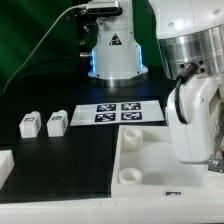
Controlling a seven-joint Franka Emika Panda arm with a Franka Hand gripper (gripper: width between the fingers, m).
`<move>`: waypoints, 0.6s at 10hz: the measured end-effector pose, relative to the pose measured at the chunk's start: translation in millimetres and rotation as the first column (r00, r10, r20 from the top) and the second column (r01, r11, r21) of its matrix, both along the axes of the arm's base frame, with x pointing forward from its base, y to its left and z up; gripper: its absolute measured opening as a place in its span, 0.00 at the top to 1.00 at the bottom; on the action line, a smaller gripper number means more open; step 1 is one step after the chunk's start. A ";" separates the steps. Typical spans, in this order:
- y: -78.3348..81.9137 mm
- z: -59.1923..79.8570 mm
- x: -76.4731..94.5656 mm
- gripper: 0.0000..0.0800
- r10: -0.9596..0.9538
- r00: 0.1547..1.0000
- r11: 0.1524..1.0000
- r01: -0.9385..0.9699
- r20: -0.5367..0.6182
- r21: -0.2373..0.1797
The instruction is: Assemble one leg
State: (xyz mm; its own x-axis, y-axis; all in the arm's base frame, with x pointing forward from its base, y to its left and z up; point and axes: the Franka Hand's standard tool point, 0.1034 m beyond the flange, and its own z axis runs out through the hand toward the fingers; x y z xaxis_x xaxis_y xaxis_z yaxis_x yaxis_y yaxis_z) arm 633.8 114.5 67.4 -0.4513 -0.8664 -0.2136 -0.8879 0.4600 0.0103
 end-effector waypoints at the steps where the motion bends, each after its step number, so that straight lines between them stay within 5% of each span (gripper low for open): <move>1: 0.4 -1.1 -0.7 0.48 0.013 1.000 1.000 -0.013 0.000 -0.002; 2: 0.5 -1.4 -0.8 0.48 0.013 1.000 1.000 -0.013 0.000 -0.002; 4: 1.7 -1.6 -1.2 0.21 0.015 1.000 1.000 -0.015 0.000 -0.002; 6: 12.7 3.5 -6.6 0.20 0.024 1.000 1.000 -0.024 0.010 0.001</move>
Offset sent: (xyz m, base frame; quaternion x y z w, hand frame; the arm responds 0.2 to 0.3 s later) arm 0.0000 0.0000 0.0000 0.0000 0.0000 0.0000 1.0000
